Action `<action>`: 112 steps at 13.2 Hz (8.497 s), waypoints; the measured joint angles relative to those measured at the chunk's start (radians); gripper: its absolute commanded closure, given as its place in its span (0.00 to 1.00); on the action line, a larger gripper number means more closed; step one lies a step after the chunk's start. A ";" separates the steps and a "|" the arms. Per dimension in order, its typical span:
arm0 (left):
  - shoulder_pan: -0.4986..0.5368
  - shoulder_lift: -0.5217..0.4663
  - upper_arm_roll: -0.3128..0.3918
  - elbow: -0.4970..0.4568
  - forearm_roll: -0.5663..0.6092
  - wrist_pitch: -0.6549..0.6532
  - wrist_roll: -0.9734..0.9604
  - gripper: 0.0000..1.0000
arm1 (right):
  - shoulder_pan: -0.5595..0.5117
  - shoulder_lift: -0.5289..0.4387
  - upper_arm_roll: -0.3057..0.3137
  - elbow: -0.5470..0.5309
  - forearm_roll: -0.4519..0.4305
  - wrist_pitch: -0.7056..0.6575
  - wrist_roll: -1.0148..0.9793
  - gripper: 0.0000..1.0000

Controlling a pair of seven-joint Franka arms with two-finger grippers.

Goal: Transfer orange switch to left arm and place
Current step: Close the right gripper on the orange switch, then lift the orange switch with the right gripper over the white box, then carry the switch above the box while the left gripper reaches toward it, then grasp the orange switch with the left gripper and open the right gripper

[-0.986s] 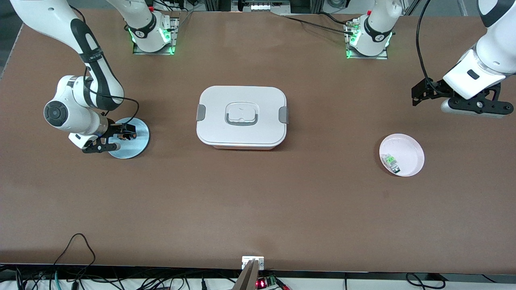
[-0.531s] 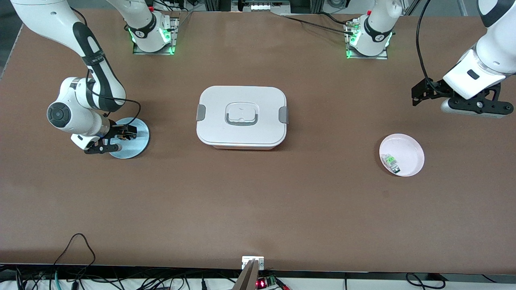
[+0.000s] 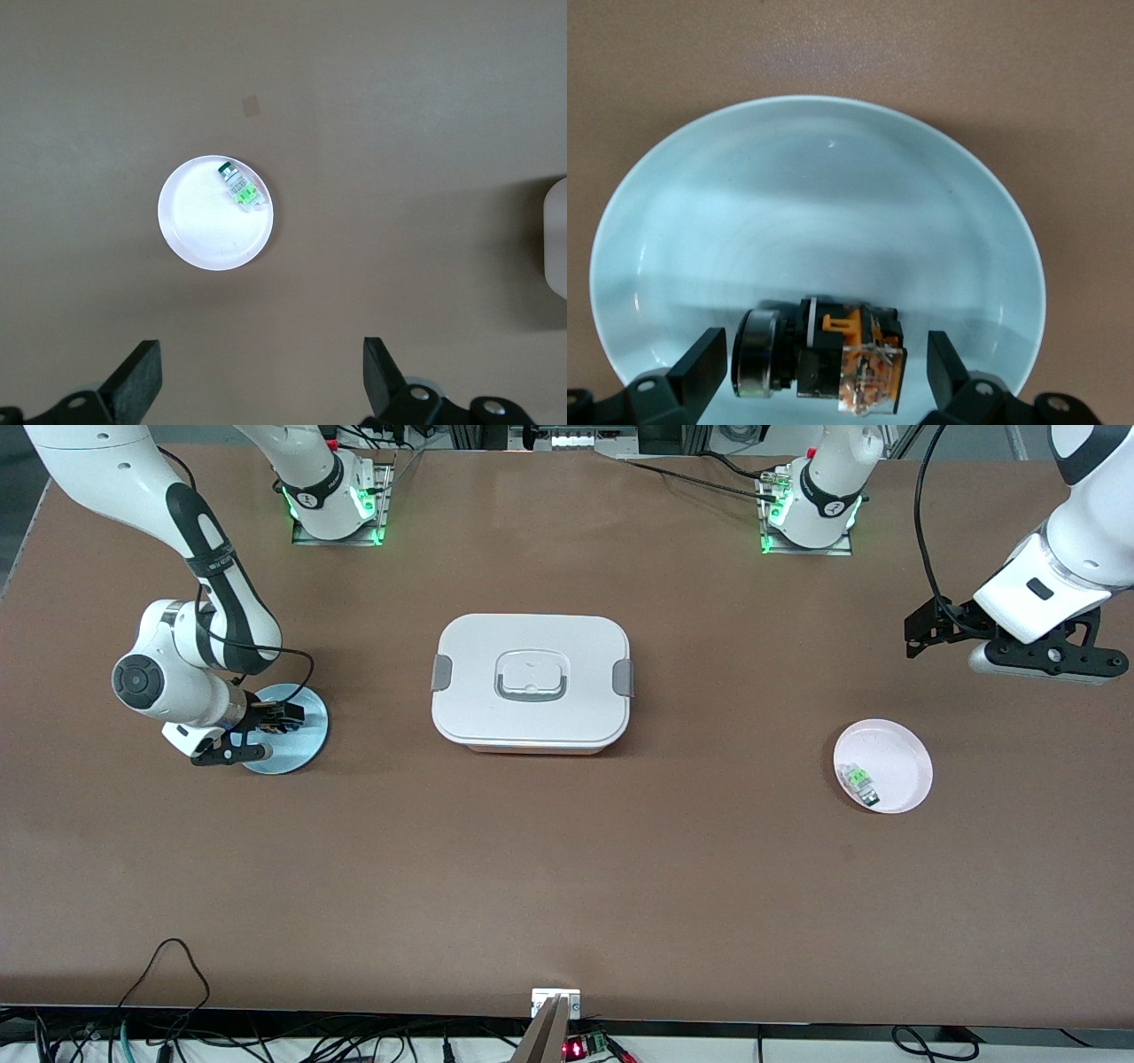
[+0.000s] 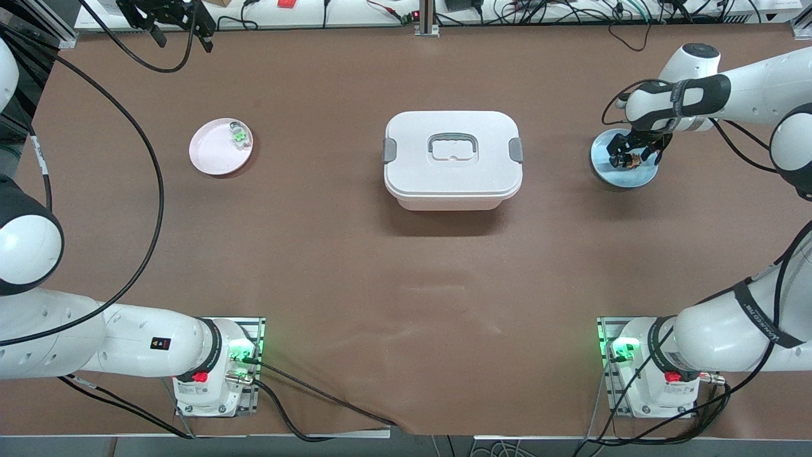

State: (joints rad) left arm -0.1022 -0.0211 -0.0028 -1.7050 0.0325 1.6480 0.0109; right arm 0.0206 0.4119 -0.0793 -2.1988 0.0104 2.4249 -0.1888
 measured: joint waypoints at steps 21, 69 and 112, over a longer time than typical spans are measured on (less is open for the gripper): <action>0.000 0.000 0.000 0.000 0.000 0.000 0.000 0.00 | 0.000 0.013 0.011 0.000 0.000 -0.001 -0.002 0.60; 0.011 0.278 0.004 0.111 -0.785 -0.105 0.000 0.00 | 0.034 -0.050 0.228 0.548 1.281 -0.616 -1.606 0.61; -0.077 0.461 -0.243 0.054 -1.470 0.340 0.271 1.00 | 0.352 0.049 0.299 0.553 1.665 -0.240 -1.652 0.00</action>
State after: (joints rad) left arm -0.1788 0.4399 -0.2457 -1.6514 -1.4374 1.9878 0.2814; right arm 0.3729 0.4605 0.2200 -1.6460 1.6757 2.1851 -1.8404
